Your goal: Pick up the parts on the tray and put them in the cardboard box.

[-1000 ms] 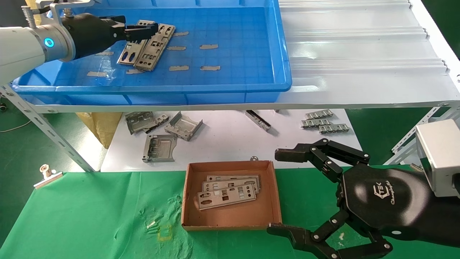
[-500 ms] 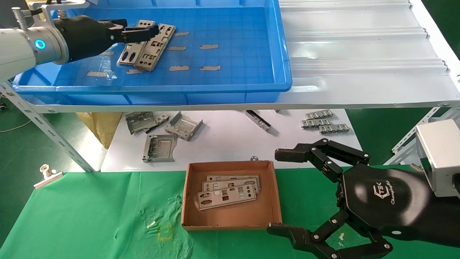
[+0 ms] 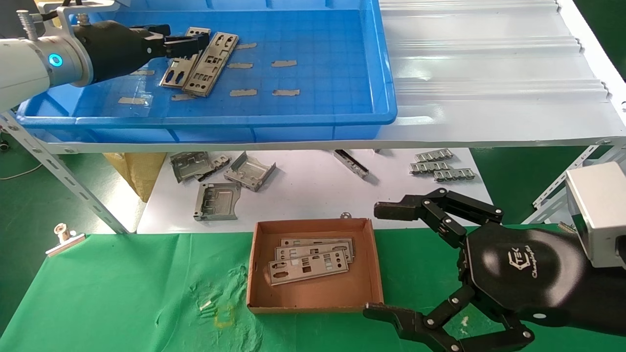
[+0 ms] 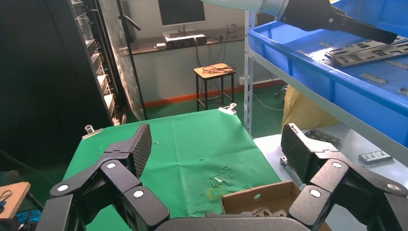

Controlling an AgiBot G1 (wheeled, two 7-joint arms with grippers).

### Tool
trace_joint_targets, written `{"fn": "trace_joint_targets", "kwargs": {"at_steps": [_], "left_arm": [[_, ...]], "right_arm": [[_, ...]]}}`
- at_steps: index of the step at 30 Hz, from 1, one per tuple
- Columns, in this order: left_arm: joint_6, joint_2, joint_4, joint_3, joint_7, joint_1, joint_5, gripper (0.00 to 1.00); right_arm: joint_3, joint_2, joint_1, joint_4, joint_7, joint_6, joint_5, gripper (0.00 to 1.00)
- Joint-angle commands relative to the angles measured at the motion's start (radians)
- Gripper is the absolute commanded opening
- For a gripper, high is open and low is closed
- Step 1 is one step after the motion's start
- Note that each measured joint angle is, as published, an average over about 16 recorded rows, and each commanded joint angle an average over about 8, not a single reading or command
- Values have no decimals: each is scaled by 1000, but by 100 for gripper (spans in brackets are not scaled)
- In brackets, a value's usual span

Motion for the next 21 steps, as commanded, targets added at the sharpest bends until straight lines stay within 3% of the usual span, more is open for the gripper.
{"fn": "trace_joint_targets", "kwargs": {"at_steps": [1,21], "left_arm": [[-8,1,-1,1,3,1,1,0],[-19,14,3,8,-9,3,11,0]], "right_arm": [[0,0,0,0,0,0,0,100],[0,0,0,0,0,0,0,100]]}}
